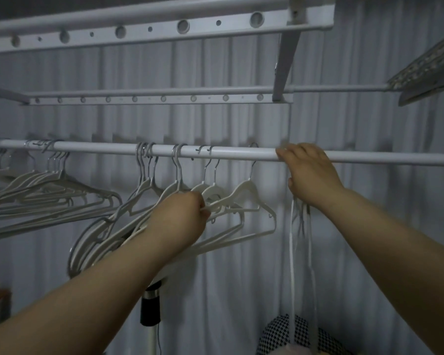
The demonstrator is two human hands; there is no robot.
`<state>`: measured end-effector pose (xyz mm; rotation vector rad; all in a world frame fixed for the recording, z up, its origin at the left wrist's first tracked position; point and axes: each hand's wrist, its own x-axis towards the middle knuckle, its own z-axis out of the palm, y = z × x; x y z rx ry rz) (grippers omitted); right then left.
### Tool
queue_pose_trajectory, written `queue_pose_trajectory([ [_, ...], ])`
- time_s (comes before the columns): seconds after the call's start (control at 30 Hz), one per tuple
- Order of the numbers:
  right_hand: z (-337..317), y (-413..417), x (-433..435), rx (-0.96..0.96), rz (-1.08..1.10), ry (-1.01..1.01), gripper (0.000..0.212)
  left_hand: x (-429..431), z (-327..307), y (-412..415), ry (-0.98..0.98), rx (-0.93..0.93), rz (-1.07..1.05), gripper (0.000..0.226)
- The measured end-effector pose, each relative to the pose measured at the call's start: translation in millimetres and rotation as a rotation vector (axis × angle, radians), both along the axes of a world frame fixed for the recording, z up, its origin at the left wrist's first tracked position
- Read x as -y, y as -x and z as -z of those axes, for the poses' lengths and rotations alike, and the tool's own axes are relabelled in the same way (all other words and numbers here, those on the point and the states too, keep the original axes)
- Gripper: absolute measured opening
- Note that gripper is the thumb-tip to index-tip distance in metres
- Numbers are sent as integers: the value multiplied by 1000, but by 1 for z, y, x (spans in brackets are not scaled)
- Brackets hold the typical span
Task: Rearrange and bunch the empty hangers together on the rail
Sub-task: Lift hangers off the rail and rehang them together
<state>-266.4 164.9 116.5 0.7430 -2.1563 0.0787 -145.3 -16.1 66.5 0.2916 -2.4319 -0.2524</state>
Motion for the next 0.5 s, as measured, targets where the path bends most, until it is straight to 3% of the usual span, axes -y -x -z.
queue_pose_trajectory([
  [0.27,7,-8,0,30,-20,-33,64,-8,12,6,-20,104,-33,29],
  [0.5,30,-28,8,40,-235,35,58,11,73,-60,-249,187,28,23],
])
